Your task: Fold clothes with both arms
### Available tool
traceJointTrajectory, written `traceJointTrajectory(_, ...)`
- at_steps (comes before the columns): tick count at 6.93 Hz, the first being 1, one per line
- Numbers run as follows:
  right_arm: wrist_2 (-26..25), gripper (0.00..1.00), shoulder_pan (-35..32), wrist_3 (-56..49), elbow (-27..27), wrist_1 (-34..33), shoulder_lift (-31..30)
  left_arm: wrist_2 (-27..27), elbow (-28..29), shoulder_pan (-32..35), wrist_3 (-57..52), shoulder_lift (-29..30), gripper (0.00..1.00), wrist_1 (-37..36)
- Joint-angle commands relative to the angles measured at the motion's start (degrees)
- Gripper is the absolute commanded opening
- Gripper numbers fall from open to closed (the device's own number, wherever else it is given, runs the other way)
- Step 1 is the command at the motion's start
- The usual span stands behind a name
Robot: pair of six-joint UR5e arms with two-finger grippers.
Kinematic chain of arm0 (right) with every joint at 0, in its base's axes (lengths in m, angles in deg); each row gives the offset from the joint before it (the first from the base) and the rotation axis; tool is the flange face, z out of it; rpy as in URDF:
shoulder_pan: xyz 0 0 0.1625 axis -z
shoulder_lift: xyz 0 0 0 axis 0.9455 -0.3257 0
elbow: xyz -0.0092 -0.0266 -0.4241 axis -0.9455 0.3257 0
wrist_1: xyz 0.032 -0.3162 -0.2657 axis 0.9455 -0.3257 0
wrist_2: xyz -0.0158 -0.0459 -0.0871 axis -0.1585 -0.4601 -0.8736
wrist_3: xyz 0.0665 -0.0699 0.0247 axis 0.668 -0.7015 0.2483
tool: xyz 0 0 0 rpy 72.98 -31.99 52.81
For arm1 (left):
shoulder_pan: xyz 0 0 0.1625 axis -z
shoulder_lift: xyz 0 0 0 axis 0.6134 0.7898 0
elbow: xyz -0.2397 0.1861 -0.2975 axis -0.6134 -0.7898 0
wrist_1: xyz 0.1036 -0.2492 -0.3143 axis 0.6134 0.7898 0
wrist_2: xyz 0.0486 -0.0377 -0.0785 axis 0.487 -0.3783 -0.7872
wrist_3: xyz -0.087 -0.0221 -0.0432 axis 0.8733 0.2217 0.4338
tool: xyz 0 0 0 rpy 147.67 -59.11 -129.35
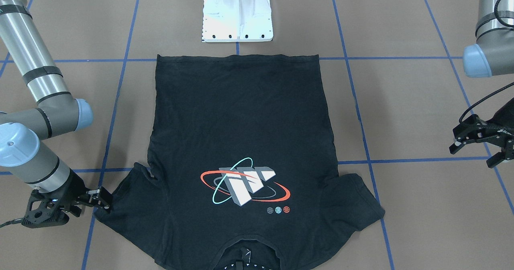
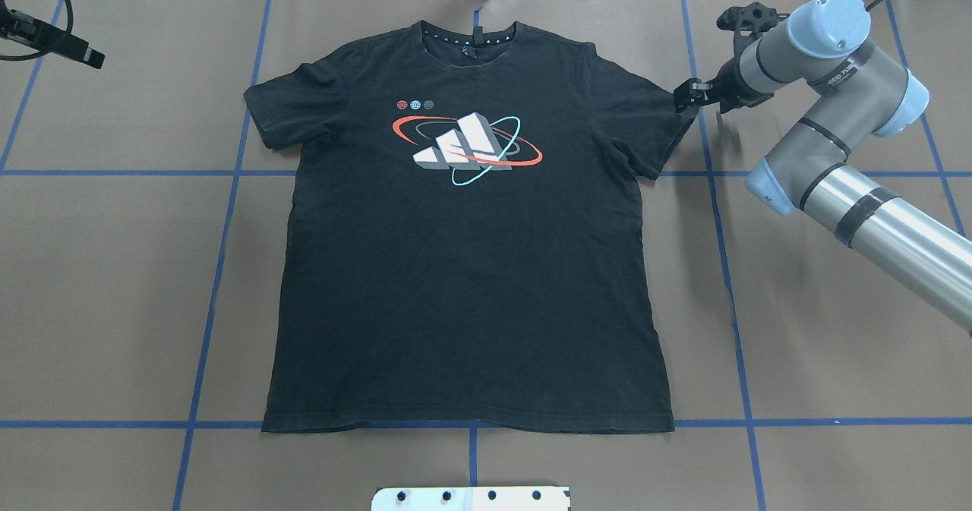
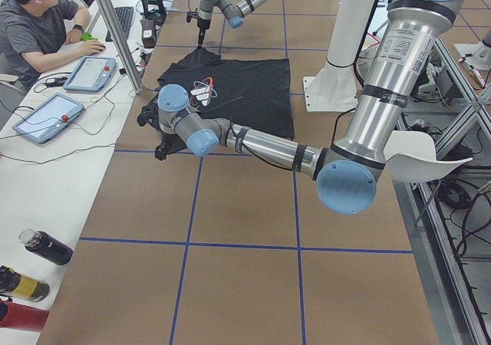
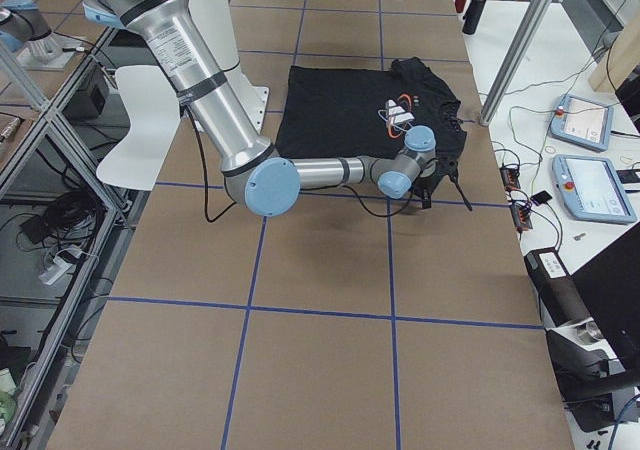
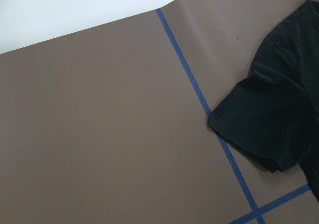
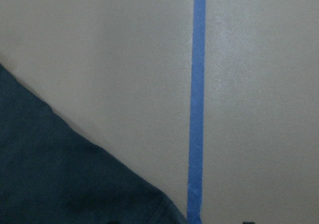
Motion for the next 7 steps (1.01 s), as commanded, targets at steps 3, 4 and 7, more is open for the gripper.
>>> traceJointTrajectory(3,-0.7,0.20,0.6,0.9,0.3,0.4,0.2,0.0,0.0,0.0,0.0,-0.1,1.00,0.0)
traceJointTrajectory(4,-0.7,0.10,0.5,1.0,0.2,0.3,0.5,0.0,0.0,0.0,0.0,-0.1,1.00,0.0)
traceJointTrajectory(7,-0.7,0.22,0.4,0.9,-0.3,0.3,0.4,0.0,-0.2,0.0,0.0,-0.1,1.00,0.0)
